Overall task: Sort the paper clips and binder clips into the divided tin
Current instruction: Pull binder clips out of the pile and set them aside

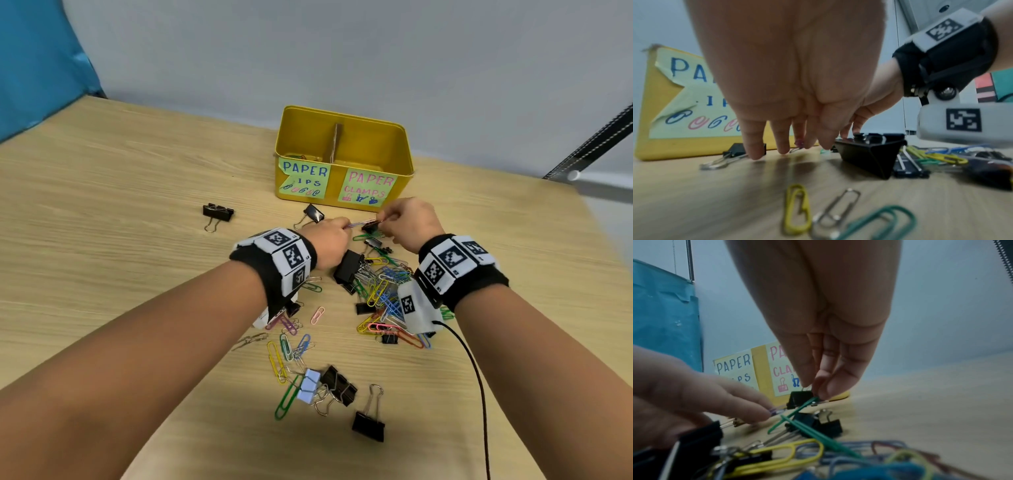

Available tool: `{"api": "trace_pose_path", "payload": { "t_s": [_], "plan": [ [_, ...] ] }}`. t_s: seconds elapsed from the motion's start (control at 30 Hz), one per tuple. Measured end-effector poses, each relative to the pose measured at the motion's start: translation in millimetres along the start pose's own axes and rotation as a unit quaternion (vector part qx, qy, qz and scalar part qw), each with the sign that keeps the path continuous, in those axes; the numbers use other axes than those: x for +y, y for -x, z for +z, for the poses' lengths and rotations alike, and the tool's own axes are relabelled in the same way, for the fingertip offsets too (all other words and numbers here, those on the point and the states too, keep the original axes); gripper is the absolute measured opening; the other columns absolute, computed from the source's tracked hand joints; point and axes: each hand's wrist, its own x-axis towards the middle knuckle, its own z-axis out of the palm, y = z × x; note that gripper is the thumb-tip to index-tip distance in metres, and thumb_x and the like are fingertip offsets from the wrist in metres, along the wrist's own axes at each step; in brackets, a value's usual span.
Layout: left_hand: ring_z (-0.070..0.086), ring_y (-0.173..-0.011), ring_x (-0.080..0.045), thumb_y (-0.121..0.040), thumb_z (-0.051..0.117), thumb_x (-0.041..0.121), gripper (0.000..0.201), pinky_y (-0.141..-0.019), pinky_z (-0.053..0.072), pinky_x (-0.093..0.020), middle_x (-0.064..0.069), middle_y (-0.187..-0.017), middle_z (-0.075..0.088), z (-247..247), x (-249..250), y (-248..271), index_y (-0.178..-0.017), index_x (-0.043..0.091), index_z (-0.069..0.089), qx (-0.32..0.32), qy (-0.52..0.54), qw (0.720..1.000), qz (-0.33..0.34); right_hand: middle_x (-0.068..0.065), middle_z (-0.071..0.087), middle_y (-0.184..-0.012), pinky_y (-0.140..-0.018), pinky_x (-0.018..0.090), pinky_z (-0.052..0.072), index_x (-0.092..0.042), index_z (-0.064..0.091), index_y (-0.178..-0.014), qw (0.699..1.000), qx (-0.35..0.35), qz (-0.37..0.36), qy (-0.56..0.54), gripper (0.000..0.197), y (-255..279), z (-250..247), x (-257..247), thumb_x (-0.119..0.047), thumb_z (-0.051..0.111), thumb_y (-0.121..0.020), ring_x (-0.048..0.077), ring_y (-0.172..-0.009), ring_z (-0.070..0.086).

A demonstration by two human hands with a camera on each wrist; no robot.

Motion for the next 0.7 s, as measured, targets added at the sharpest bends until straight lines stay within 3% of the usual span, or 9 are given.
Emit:
{"api": "trace_pose_path", "payload": {
  "t_s": [0.07, 0.13, 0.27, 0.37, 0.47, 0.53, 0.6, 0.67, 0.7],
  "plan": [
    [0.051, -0.117, -0.027, -0.09, 0.042, -0.001, 0.044, -0.105, 0.04, -0.035, -0.013, -0.145, 0.033, 3, -2, 5, -0.134, -0.004, 0.041, 0.023, 0.084, 0.996, -0.001, 0.006, 0.061, -0.082, -0.063, 0.024, 0.046, -0.015, 0.064, -0.078, 1.0, 0.01, -0.01, -0.002, 0.013, 1, 0, 1, -0.003, 0.064, -0.08, 0.019, -0.078, 0.057],
    [0.052, -0.111, -0.022, -0.091, 0.041, -0.001, 0.042, -0.103, 0.037, -0.022, -0.011, -0.143, 0.034, 2, -3, 13, -0.134, -0.004, 0.041, 0.065, 0.132, 0.989, 0.012, 0.006, 0.063, -0.087, -0.065, 0.023, 0.04, -0.011, 0.068, -0.083, 0.999, 0.02, -0.018, 0.018, 0.009, 4, 0, -1, -0.003, 0.064, -0.08, 0.019, -0.08, 0.056],
    [0.039, -0.131, -0.013, -0.096, 0.038, 0.004, 0.047, -0.105, 0.024, -0.012, 0.0, -0.152, 0.023, -1, -8, 33, -0.142, 0.004, 0.034, 0.178, 0.154, 0.971, 0.034, 0.011, 0.067, -0.102, -0.078, 0.018, 0.036, -0.004, 0.07, -0.091, 0.998, 0.033, -0.025, 0.051, 0.013, 7, 0, -3, -0.001, 0.06, -0.082, 0.023, -0.1, 0.059],
    [0.033, -0.135, -0.011, -0.096, 0.041, 0.007, 0.047, -0.106, 0.016, -0.01, 0.002, -0.151, 0.027, -5, -16, 46, -0.142, 0.007, 0.035, 0.197, 0.177, 0.964, 0.037, 0.01, 0.064, -0.093, -0.076, 0.019, 0.038, -0.004, 0.07, -0.09, 0.998, 0.033, -0.022, 0.052, 0.015, 7, 0, -3, 0.0, 0.058, -0.082, 0.02, -0.088, 0.056],
    [0.037, -0.132, -0.011, -0.096, 0.044, 0.013, 0.043, -0.104, 0.02, -0.011, 0.002, -0.146, 0.035, -7, -25, 57, -0.139, 0.009, 0.042, 0.205, 0.179, 0.962, 0.011, 0.005, 0.06, -0.085, -0.078, 0.024, 0.047, -0.01, 0.067, -0.085, 0.998, 0.025, -0.021, 0.045, 0.014, 6, 3, -2, 0.0, 0.057, -0.081, 0.018, -0.082, 0.055],
    [0.049, -0.121, -0.014, -0.094, 0.048, 0.018, 0.034, -0.099, 0.032, -0.017, 0.0, -0.131, 0.051, -8, -31, 62, -0.126, 0.008, 0.056, 0.22, 0.192, 0.956, -0.016, 0.01, 0.066, -0.09, -0.083, 0.028, 0.05, -0.016, 0.063, -0.08, 0.999, 0.04, -0.006, 0.032, 0.017, 5, 2, 0, -0.001, 0.056, -0.081, 0.024, -0.086, 0.062],
    [0.057, -0.095, -0.013, -0.091, 0.055, 0.026, 0.02, -0.081, 0.039, -0.019, 0.003, -0.096, 0.061, -8, -34, 67, -0.098, 0.013, 0.068, 0.221, 0.212, 0.951, -0.04, 0.016, 0.068, -0.1, -0.085, 0.032, 0.05, -0.015, 0.064, -0.085, 0.997, 0.067, 0.013, 0.02, 0.019, 5, 0, 2, 0.0, 0.052, -0.082, 0.03, -0.094, 0.063],
    [0.052, -0.073, -0.011, -0.086, 0.059, 0.038, 0.024, -0.068, 0.037, -0.022, 0.008, -0.069, 0.056, -7, -36, 70, -0.071, 0.02, 0.063, 0.197, 0.191, 0.96, -0.058, 0.018, 0.064, -0.11, -0.086, 0.032, 0.047, -0.011, 0.064, -0.102, 0.995, 0.084, 0.01, 0.046, 0.029, 6, -2, 2, 0.002, 0.048, -0.082, 0.034, -0.103, 0.059],
    [0.05, -0.07, -0.011, -0.085, 0.059, 0.042, 0.029, -0.069, 0.037, -0.024, 0.01, -0.064, 0.053, -6, -36, 69, -0.063, 0.023, 0.057, 0.186, 0.164, 0.967, -0.06, 0.018, 0.061, -0.115, -0.088, 0.033, 0.046, -0.011, 0.061, -0.11, 0.994, 0.089, -0.002, 0.069, 0.035, 8, -2, 2, 0.004, 0.047, -0.081, 0.034, -0.106, 0.057]
  ]
}}
